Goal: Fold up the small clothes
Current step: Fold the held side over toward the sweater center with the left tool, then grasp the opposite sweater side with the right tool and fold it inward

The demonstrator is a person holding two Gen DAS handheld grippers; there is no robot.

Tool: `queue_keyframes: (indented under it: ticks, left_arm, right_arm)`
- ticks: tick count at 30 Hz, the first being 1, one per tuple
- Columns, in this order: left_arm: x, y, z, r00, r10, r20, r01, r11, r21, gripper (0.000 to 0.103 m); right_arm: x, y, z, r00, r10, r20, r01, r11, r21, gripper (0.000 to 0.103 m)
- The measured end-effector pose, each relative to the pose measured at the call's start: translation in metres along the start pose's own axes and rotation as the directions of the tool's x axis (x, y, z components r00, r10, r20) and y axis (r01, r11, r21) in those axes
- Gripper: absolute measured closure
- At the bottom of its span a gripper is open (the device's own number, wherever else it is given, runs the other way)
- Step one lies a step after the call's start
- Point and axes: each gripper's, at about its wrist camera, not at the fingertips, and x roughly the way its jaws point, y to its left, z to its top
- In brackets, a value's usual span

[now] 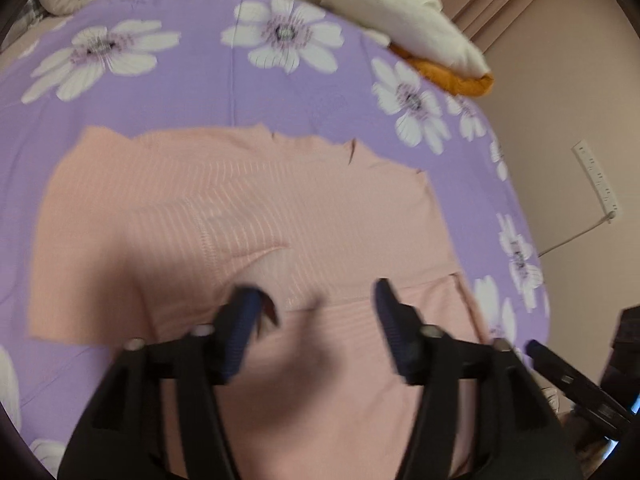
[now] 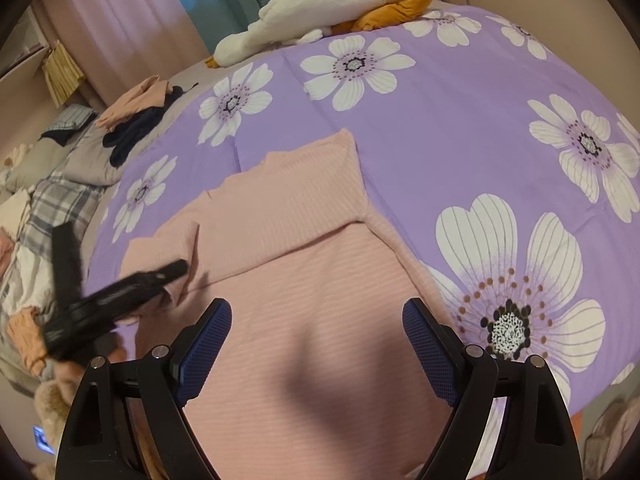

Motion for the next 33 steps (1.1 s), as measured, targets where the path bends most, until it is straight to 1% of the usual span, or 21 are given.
queue_keyframes:
  ticks: [1, 2, 5, 6, 9, 12, 16, 17, 19, 22, 24, 27, 29, 31, 33]
  left_arm:
    - [-0.01, 0.001, -0.001, 1.0, 0.001, 0.018, -0.001, 1.0, -0.001, 0.032]
    - [-0.021, 0.003, -0.001, 0.999, 0.012, 0.042, -0.012, 1.0, -0.006, 0.032]
    - [-0.052, 0.021, -0.005, 0.992, 0.075, 0.1, -0.07, 0.996, -0.052, 0.032]
    - [-0.059, 0.027, -0.006, 0.99, 0.091, 0.109, -0.083, 0.994, -0.068, 0.032]
    - [-0.079, 0.051, -0.014, 0.977, 0.17, 0.127, -0.152, 0.978, -0.139, 0.032]
    - [-0.095, 0.074, -0.023, 0.963, 0.23, 0.143, -0.197, 0.958, -0.21, 0.034]
    - [-0.11, 0.096, -0.034, 0.956, 0.258, 0.143, -0.212, 0.938, -0.274, 0.035]
    - [-0.112, 0.101, -0.036, 0.954, 0.263, 0.143, -0.214, 0.934, -0.286, 0.036]
    - [-0.115, 0.108, -0.04, 0.952, 0.274, 0.136, -0.223, 0.926, -0.305, 0.044]
    - [-0.119, 0.116, -0.047, 0.951, 0.281, 0.129, -0.227, 0.918, -0.326, 0.046]
    - [-0.12, 0.12, -0.051, 0.951, 0.285, 0.122, -0.231, 0.913, -0.335, 0.047]
    - [-0.123, 0.123, -0.057, 0.946, 0.304, 0.112, -0.251, 0.906, -0.34, 0.048]
    - [-0.125, 0.125, -0.059, 0.945, 0.307, 0.108, -0.254, 0.904, -0.343, 0.048]
    - [-0.127, 0.126, -0.062, 0.945, 0.307, 0.11, -0.254, 0.904, -0.343, 0.048]
    - [-0.129, 0.126, -0.064, 0.942, 0.317, 0.109, -0.264, 0.902, -0.342, 0.048]
  right_arm:
    - [0.001, 0.001, 0.0, 1.0, 0.003, -0.002, -0.003, 1.0, -0.003, 0.016]
    - [0.001, 0.002, 0.0, 1.0, 0.005, -0.003, -0.005, 1.0, -0.006, 0.016]
    - [0.003, 0.008, 0.001, 1.0, 0.007, -0.005, -0.007, 1.0, -0.025, 0.016]
    - [0.003, 0.011, 0.001, 1.0, 0.011, -0.006, -0.012, 0.999, -0.033, 0.016]
    - [0.005, 0.022, 0.002, 1.0, 0.023, -0.01, -0.023, 0.998, -0.062, 0.016]
    - [0.007, 0.036, 0.002, 0.999, 0.034, -0.015, -0.035, 0.994, -0.099, 0.016]
    - [0.009, 0.066, 0.005, 0.997, 0.066, -0.028, -0.07, 0.981, -0.179, 0.016]
    - [0.01, 0.074, 0.005, 0.997, 0.072, -0.03, -0.076, 0.977, -0.199, 0.016]
    - [0.013, 0.091, 0.005, 0.995, 0.089, -0.04, -0.096, 0.964, -0.248, 0.016]
    - [0.026, 0.123, 0.005, 0.991, 0.11, -0.075, -0.128, 0.937, -0.325, 0.016]
    - [0.037, 0.139, 0.004, 0.989, 0.109, -0.098, -0.137, 0.923, -0.361, 0.016]
    - [0.065, 0.169, 0.0, 0.98, 0.109, -0.164, -0.169, 0.896, -0.411, 0.016]
    - [0.079, 0.183, -0.004, 0.976, 0.106, -0.193, -0.181, 0.882, -0.434, 0.016]
    - [0.099, 0.2, -0.008, 0.974, 0.071, -0.215, -0.166, 0.87, -0.465, 0.02]
    - [0.114, 0.21, -0.011, 0.971, 0.041, -0.235, -0.155, 0.86, -0.487, 0.021]
